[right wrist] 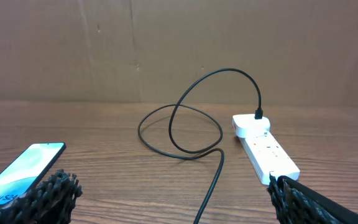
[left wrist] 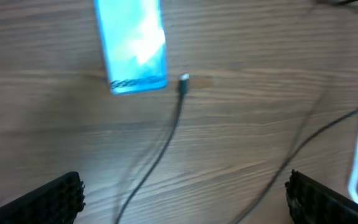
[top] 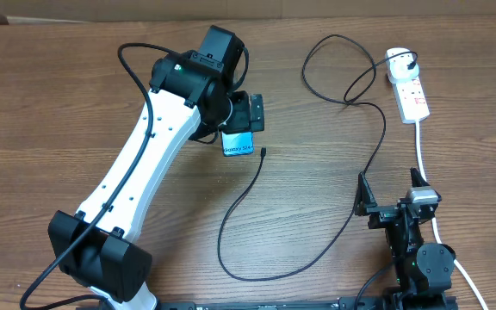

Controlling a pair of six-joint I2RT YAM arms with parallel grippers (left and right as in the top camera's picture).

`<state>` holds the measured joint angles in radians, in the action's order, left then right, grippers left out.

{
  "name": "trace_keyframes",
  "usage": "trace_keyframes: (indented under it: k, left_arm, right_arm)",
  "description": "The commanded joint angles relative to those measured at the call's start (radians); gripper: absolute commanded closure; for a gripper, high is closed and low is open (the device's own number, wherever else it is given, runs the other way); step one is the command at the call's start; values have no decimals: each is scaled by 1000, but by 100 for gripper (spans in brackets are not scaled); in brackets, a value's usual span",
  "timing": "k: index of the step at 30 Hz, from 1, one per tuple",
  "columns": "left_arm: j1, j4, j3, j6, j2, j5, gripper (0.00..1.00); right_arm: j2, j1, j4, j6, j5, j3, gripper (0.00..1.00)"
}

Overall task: Plug charger to phone and switch on socket
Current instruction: 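Move the left gripper over the phone's top end, aligning above it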

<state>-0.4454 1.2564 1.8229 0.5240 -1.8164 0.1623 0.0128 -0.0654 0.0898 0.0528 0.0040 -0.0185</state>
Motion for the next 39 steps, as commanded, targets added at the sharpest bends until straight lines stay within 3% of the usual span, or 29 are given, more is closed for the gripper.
trace_keyframes:
  k: [1, 4, 12, 25, 33, 39]
  left_arm:
    - [-12, -45, 26, 22, -8, 74, 0]
    - [-31, -89, 25, 22, -9, 55, 0]
    - [-71, -131, 25, 143, -11, -247, 0]
    - [-71, -274, 24, 142, -59, -336, 0]
    - [-71, -301, 24, 142, -178, -442, 0]
    - [-71, -298, 24, 142, -271, -443, 1]
  right_arm:
    - [-10, 2, -6, 1, -2, 11, 0]
    - [-10, 2, -6, 1, -2, 11, 0]
    - [-10, 2, -6, 1, -2, 11, 0]
    - [-10, 2, -6, 1, -2, 11, 0]
    - [-10, 2, -6, 1, -2, 11, 0]
    - [-10, 2, -6, 1, -2, 11, 0]
